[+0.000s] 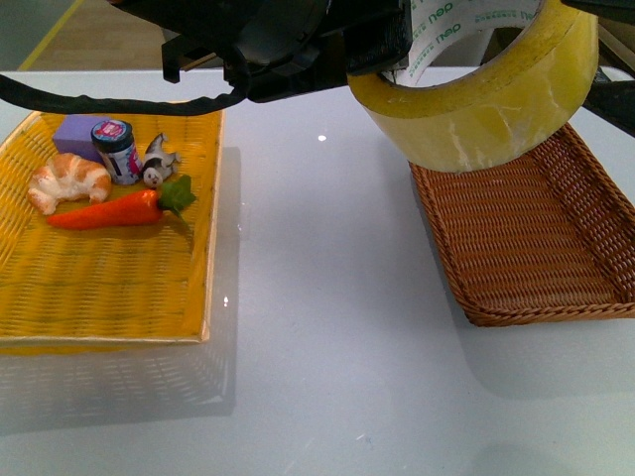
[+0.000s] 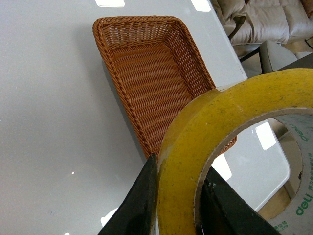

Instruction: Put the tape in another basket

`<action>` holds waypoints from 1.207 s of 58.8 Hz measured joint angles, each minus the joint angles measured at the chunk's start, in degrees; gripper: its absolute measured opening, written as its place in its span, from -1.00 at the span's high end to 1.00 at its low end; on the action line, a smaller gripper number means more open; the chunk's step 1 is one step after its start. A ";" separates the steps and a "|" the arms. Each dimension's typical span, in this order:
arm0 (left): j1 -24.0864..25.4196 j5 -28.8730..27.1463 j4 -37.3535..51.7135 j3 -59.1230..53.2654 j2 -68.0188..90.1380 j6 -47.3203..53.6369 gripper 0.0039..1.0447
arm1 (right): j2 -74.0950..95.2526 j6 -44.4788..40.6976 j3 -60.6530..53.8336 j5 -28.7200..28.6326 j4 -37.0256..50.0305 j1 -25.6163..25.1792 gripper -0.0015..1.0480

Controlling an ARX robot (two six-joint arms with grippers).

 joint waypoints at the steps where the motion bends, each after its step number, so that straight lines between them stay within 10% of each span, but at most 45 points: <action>1: 0.02 0.04 0.00 0.00 0.00 0.02 0.71 | 0.15 0.02 0.11 -0.07 0.09 0.00 -0.83; 53: 0.50 2.93 -0.70 -0.37 -1.31 0.70 0.71 | 7.67 -0.37 4.57 -2.27 2.60 2.27 -0.82; 71: 0.72 3.08 -0.74 -0.79 -1.73 1.18 0.72 | 7.96 1.84 4.57 -1.36 4.72 2.99 0.01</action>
